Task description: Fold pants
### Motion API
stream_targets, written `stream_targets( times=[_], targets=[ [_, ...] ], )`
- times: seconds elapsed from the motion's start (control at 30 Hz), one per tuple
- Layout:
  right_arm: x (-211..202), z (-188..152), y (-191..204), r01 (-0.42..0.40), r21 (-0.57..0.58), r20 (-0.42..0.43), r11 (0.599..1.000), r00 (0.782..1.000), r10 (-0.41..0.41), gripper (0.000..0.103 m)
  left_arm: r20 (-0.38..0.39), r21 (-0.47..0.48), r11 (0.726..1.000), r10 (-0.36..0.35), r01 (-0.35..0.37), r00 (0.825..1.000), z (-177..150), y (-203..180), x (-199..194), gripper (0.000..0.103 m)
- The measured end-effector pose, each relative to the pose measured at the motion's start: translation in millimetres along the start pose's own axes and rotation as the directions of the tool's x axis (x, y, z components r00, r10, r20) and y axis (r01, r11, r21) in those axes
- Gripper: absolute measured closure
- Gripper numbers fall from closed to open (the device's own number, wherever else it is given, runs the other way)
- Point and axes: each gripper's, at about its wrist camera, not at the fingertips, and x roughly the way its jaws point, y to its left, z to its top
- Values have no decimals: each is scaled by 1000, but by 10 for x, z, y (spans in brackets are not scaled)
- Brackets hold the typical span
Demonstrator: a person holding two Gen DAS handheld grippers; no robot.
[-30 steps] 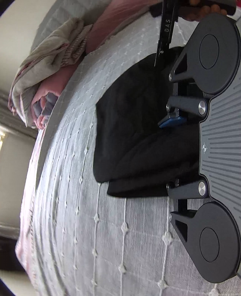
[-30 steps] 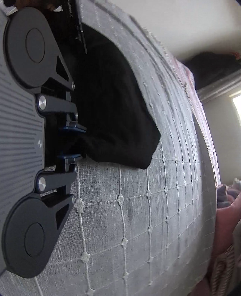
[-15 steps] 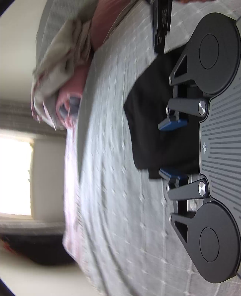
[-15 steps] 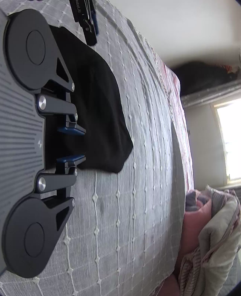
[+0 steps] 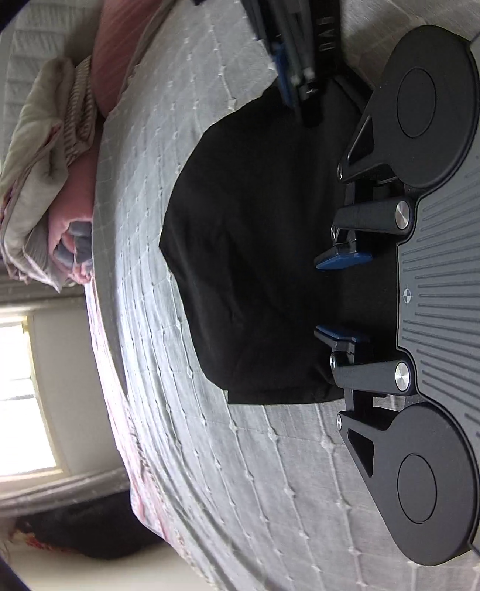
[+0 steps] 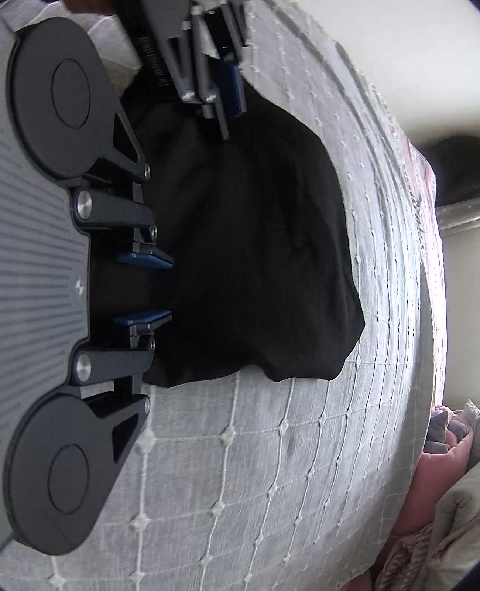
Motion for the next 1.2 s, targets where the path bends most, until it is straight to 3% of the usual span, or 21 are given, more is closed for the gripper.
stream_targets(
  times=[0.33,0.43,0.5,0.57,0.63,0.8,0.93,1.0,1.07,1.2],
  targets=[
    [-323,-271,213,28,-56,5,998,1000,-28,27,27,-22,992,122,-121,992,-107,-192,-329,69],
    [-407,-388,282,-7,-42,-45,999,999,5,25,13,-48,992,120,-120,993,-156,-221,-459,65],
    [-418,-472,330,14,-57,-72,998,997,-18,25,-8,-66,989,132,-132,991,-210,-229,-515,61],
    [-524,-549,398,49,-88,-41,995,998,-53,25,-24,-74,988,132,-134,991,-265,-248,-582,60],
    [-695,-615,418,23,-77,-1,997,1000,-23,24,-28,-97,987,123,-125,992,-309,-242,-669,59],
    [-1122,-877,480,0,-46,135,999,991,6,9,5,-175,978,114,-111,993,-447,-238,-970,39],
    [-1275,-1065,460,-29,-29,189,999,981,34,3,46,-207,973,117,-105,992,-595,-271,-1245,34],
    [-1328,-1135,459,-22,-23,213,1000,977,26,0,66,-218,969,135,-117,989,-653,-282,-1342,24],
    [-1370,-1185,444,-8,-4,235,1000,972,8,0,78,-209,970,145,-126,986,-685,-311,-1393,22],
    [-1398,-1168,445,16,11,263,1000,965,-18,0,80,-220,969,130,-110,988,-682,-333,-1426,7]
  ],
)
